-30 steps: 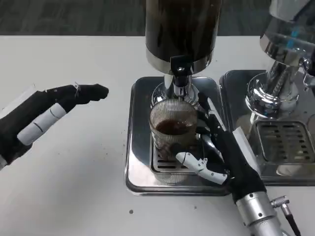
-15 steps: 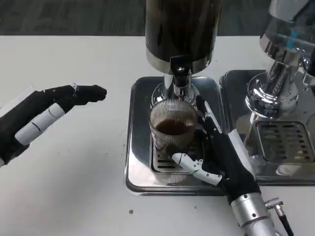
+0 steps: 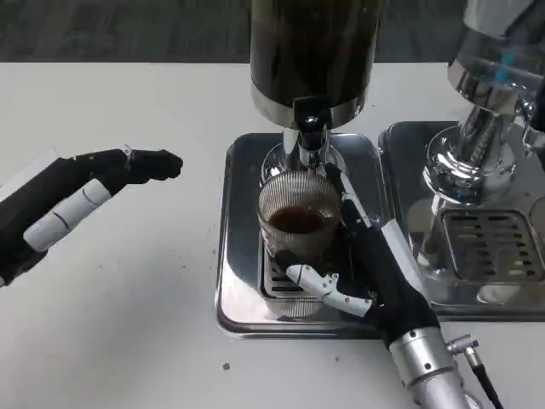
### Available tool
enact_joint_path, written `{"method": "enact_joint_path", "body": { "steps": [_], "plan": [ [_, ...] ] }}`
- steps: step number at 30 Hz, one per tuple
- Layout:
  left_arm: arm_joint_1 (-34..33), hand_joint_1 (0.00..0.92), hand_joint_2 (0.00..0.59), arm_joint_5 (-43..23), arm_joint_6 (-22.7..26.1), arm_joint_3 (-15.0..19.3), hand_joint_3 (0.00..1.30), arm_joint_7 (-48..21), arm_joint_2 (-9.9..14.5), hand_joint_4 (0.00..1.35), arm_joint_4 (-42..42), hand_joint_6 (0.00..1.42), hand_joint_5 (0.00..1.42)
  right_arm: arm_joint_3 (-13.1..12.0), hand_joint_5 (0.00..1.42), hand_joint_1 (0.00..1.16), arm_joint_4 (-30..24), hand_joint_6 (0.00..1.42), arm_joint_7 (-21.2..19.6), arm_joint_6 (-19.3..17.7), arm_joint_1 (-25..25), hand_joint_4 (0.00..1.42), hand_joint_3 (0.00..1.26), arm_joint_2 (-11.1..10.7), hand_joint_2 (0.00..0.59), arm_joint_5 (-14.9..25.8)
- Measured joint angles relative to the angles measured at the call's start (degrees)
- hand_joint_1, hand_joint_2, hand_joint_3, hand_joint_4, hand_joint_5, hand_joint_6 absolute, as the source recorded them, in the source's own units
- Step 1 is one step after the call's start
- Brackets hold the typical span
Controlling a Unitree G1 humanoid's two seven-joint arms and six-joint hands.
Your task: Grasp the cup under the faucet to collect the drink, then remove the cup.
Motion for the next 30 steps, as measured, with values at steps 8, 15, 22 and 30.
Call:
{"method": "enact_joint_path", "body": {
  "steps": [8, 15, 22, 30],
  "plan": [
    [0.0, 0.000, 0.156, 0.1, 0.0, 0.0, 0.36, 0.0, 0.4, 0.29, 0.0, 0.17, 0.22, 0.8, 0.12, 0.68, 0.0, 0.22, -1.6, 1.7, -0.6, 0.02, 0.00, 0.1, 0.213, -1.4],
    [0.0, 0.000, 0.157, 0.2, 0.0, 0.0, 0.36, 0.0, 0.6, 0.29, 0.0, 0.17, 0.22, 1.3, 0.19, 0.68, 0.0, 0.29, -2.2, 2.8, -1.2, 0.10, 0.00, 0.1, 0.213, -1.5],
    [0.0, 0.000, 0.158, 0.2, 0.0, 0.0, 0.36, 0.0, 0.7, 0.30, 0.0, 0.19, 0.22, 2.0, 0.23, 0.68, 0.4, 0.36, -3.4, 3.1, -1.8, 0.17, 0.11, 0.0, 0.208, -1.5],
    [0.0, 0.000, 0.151, 0.2, 0.0, 0.0, 0.36, 0.0, 0.7, 0.30, 0.1, 0.22, 0.23, 3.4, 0.30, 0.70, 0.6, 0.45, -6.2, 3.0, -1.9, 0.26, 0.21, -0.1, 0.216, -3.6]
  ]
}}
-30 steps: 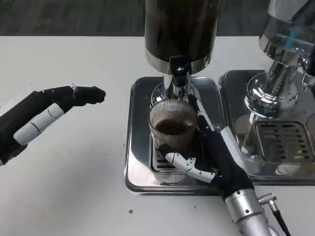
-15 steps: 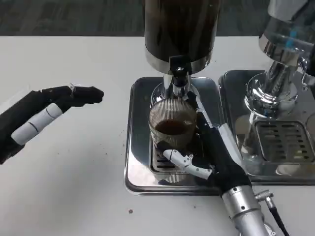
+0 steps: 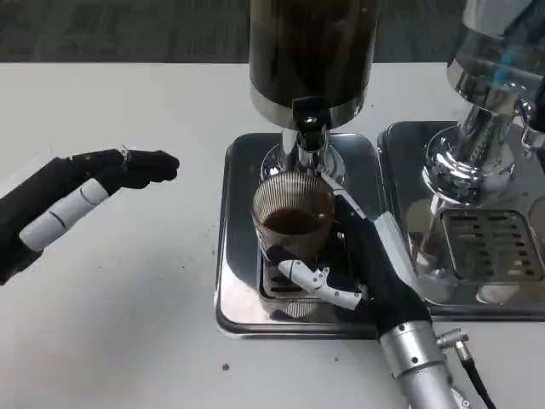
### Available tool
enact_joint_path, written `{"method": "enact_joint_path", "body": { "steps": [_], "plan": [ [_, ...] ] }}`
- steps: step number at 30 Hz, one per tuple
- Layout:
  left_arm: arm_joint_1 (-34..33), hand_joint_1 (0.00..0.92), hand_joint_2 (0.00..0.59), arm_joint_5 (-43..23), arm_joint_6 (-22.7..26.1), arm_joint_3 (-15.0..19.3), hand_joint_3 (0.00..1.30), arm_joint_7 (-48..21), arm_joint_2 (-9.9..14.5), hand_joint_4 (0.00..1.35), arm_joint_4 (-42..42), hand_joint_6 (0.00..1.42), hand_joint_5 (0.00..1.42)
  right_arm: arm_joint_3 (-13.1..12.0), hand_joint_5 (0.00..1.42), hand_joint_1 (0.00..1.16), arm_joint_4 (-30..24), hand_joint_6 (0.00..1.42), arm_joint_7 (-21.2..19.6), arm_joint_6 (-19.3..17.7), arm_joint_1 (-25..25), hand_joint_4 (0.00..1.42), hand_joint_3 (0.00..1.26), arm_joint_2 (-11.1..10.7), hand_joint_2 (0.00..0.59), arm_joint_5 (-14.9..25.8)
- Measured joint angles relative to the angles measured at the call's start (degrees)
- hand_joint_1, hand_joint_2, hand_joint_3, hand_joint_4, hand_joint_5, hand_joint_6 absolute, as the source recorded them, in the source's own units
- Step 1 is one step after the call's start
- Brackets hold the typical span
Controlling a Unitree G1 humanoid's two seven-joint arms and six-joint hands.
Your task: Grasp the cup under the faucet to collect the drink, then remove the cup.
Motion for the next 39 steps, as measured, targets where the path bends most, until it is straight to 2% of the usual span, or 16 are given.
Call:
{"method": "enact_joint_path", "body": {
  "steps": [8, 14, 27, 39],
  "plan": [
    [0.4, 0.000, 0.162, 0.0, 0.0, 0.0, 0.35, 0.0, 0.2, 0.30, 0.0, 0.22, 0.23, 1.4, 0.36, 0.70, 0.0, 0.52, -6.8, 0.0, 0.7, 0.32, 0.27, 0.4, 0.209, -3.3],
    [0.8, 0.000, 0.179, 0.0, 0.0, 0.0, 0.35, 0.0, 0.2, 0.30, 0.0, 0.23, 0.23, 2.1, 0.41, 0.70, -0.3, 0.60, -9.9, 0.1, 1.6, 0.35, 0.30, 0.8, 0.209, -4.7],
    [1.5, 0.000, 0.202, 0.1, 0.6, 0.0, 0.34, 0.0, 0.4, 0.31, -0.2, 0.24, 0.24, 3.2, 0.55, 0.69, -0.5, 0.83, -13.8, 0.9, 2.0, 0.47, 0.38, 1.4, 0.224, -5.7],
    [1.7, 0.000, 0.209, 0.1, 0.7, -0.1, 0.34, 0.0, 0.4, 0.31, -0.6, 0.25, 0.24, 3.9, 0.65, 0.69, -0.8, 0.96, -16.9, 0.9, 2.9, 0.55, 0.43, 2.1, 0.226, -7.0]
  ]
}}
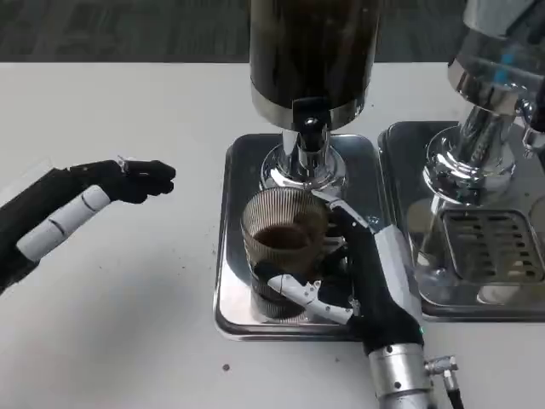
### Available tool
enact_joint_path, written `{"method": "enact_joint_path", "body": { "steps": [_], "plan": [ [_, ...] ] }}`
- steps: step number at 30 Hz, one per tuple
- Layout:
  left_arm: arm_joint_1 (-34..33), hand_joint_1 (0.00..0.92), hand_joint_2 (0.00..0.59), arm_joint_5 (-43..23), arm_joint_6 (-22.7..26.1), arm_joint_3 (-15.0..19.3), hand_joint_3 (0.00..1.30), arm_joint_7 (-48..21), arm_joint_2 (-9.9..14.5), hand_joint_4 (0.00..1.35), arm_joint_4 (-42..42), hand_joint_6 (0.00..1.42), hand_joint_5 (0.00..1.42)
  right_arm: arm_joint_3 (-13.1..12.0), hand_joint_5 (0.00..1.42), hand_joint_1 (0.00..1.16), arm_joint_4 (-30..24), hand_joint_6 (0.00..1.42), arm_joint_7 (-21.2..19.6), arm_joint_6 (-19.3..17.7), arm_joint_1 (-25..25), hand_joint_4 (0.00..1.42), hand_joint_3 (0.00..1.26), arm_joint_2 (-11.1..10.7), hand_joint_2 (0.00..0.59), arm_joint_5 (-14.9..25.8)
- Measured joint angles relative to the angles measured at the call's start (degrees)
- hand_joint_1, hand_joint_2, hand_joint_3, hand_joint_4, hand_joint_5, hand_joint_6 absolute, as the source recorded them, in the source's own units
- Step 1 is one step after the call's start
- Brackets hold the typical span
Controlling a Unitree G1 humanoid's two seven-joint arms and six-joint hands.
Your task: Grasp the cup under the faucet to collect the drink, then remove the cup.
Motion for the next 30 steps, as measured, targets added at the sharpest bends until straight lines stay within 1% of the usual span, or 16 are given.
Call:
{"method": "enact_joint_path", "body": {
  "steps": [11, 14, 17, 22, 30],
  "plan": [
    [0.0, 0.000, 0.212, 0.0, 0.0, -0.8, 0.34, 0.0, 0.0, 0.31, 0.0, 0.25, 0.24, 0.2, 0.73, 0.70, -0.1, 1.08, -5.9, -1.7, 2.1, 0.61, 0.49, -0.2, 0.217, -2.3],
    [0.0, 0.000, 0.213, 0.0, 0.0, -1.4, 0.34, 0.0, 0.0, 0.31, 0.1, 0.25, 0.24, 0.1, 0.74, 0.71, -0.6, 1.08, -7.2, -2.0, 3.0, 0.63, 0.50, -0.5, 0.220, -2.7],
    [-0.1, 0.000, 0.213, 0.0, 0.0, -1.5, 0.33, 0.0, -0.1, 0.31, 0.2, 0.25, 0.24, -0.2, 0.75, 0.72, -1.3, 1.09, -7.8, -2.0, 3.6, 0.64, 0.52, -1.0, 0.222, -3.2],
    [-0.4, 0.000, 0.215, 0.0, 0.0, -2.0, 0.33, 0.0, -0.3, 0.31, 0.7, 0.25, 0.24, -1.3, 0.76, 0.72, -3.2, 1.11, -8.7, -2.0, 5.3, 0.65, 0.53, -2.2, 0.225, -3.2],
    [-1.2, 0.000, 0.217, 0.0, 0.0, -2.3, 0.33, 0.0, -1.0, 0.31, 2.4, 0.25, 0.24, -2.9, 0.78, 0.74, -5.7, 1.13, -8.7, -2.0, 7.6, 0.65, 0.54, -2.8, 0.220, -3.2]
  ]
}}
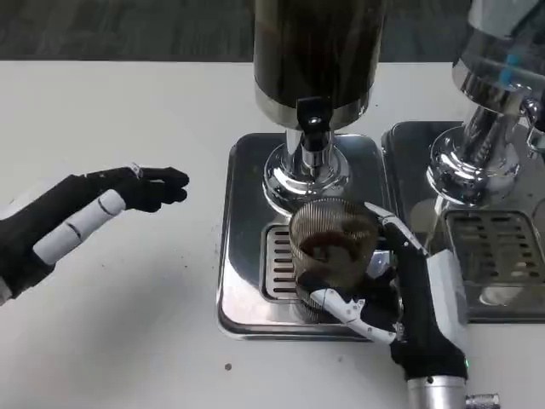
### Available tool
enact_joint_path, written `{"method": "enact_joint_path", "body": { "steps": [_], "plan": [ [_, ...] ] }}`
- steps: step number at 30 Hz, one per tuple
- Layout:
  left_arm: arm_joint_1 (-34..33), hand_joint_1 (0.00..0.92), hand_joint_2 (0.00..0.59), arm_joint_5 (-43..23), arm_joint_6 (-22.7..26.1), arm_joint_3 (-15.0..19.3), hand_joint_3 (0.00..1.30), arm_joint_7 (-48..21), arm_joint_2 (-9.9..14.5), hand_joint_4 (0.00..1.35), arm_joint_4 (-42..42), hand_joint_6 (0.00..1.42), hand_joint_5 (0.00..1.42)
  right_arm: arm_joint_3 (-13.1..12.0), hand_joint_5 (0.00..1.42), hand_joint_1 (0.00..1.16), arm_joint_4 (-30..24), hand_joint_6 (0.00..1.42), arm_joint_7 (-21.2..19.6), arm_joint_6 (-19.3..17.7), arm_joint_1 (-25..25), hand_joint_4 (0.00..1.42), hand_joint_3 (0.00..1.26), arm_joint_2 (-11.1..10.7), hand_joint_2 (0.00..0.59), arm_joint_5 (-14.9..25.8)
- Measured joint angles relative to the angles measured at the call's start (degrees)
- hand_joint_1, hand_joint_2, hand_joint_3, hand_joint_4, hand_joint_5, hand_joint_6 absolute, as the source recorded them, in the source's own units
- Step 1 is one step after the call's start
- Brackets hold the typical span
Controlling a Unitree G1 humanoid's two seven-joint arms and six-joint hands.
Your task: Grasp the cup under the faucet to collect the drink, then remove the cup.
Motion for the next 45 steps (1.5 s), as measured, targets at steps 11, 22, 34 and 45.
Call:
{"method": "enact_joint_path", "body": {
  "steps": [11, 22, 34, 45],
  "plan": [
    [-0.8, 0.000, 0.220, 0.1, -0.1, -1.0, 0.33, 0.0, -1.4, 0.31, 0.9, 0.25, 0.24, -1.9, 0.80, 0.74, -3.8, 1.16, 0.0, 0.0, 2.4, 0.66, 0.56, -0.9, 0.217, 0.1],
    [-1.1, 0.000, 0.225, 0.7, -1.9, -2.4, 0.32, 0.0, -2.9, 0.30, 1.0, 0.25, 0.24, -3.7, 0.82, 0.74, -10.5, 1.18, 0.8, 0.0, 6.3, 0.68, 0.57, -1.5, 0.217, 1.1],
    [1.6, 0.000, 0.202, 4.7, -8.5, -4.2, 0.20, 2.3, -3.4, 0.10, -3.4, 0.16, 0.09, -5.4, 0.83, 0.75, -17.0, 1.20, 4.6, 0.0, 10.9, 0.71, 0.59, -2.1, 0.205, 1.7],
    [5.0, 0.000, 0.188, 7.9, -12.8, -4.6, 0.15, 4.8, -1.7, 0.02, -8.8, 0.11, 0.03, -6.6, 0.85, 0.75, -24.0, 1.21, 9.3, 0.2, 15.7, 0.72, 0.60, -2.3, 0.209, 2.5]
  ]
}}
